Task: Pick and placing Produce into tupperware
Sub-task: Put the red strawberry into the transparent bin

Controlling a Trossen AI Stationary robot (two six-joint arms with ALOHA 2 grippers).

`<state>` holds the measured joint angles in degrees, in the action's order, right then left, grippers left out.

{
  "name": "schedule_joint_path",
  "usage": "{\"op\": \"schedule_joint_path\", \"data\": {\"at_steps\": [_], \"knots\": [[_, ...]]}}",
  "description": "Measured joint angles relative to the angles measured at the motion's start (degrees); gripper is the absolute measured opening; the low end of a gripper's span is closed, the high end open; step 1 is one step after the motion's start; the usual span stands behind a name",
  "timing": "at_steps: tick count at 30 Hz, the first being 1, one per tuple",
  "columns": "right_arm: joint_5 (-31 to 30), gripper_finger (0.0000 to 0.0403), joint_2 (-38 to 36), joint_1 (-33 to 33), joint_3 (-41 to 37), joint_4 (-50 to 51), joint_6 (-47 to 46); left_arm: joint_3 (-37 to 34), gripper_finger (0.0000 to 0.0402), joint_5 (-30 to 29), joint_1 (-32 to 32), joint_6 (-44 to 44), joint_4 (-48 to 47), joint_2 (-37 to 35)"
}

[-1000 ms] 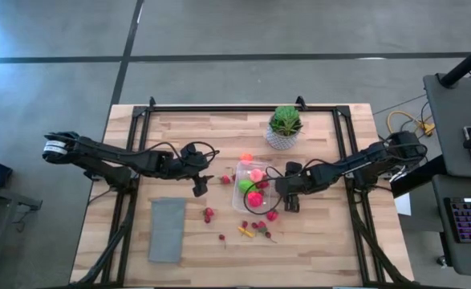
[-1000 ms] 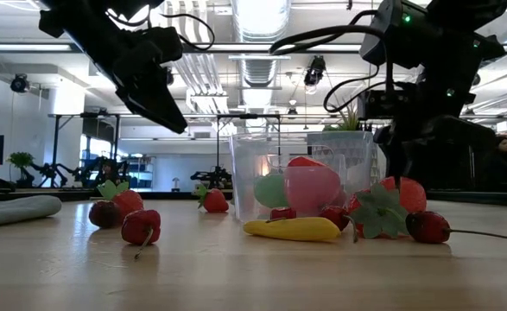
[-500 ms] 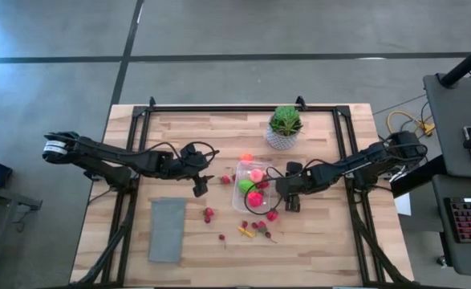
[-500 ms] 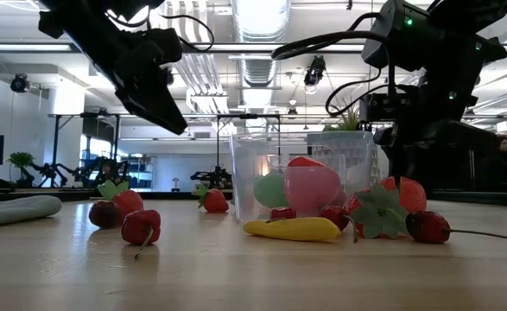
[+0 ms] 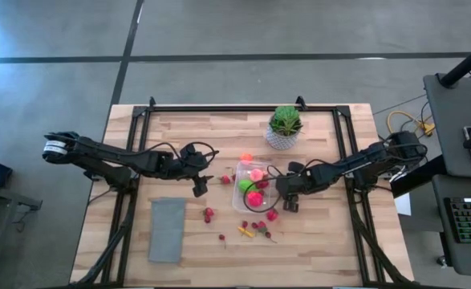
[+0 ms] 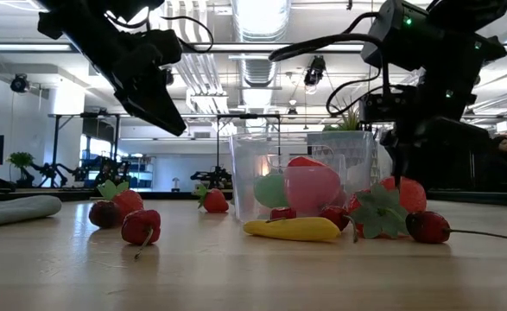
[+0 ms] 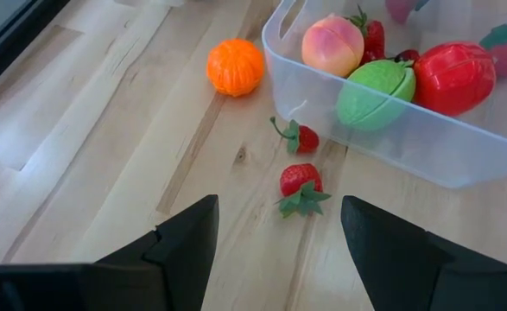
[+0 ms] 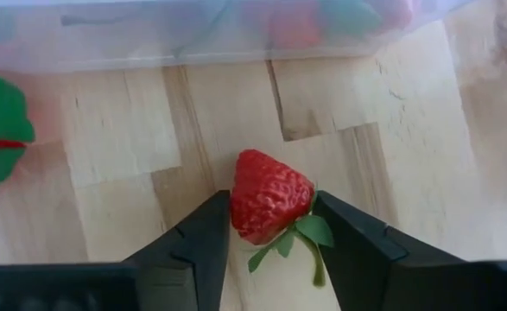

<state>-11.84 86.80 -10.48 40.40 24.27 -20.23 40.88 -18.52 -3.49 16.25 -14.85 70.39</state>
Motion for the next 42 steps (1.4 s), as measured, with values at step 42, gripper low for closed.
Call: {"op": "schedule_joint_path", "data": {"at_steps": [42], "knots": [[-6.2, 0.0257, -4.2, 5.6, 21.3, 18.9, -7.5, -0.3, 0.023, 5.8, 0.0, -10.5, 7.0, 9.6]]}}
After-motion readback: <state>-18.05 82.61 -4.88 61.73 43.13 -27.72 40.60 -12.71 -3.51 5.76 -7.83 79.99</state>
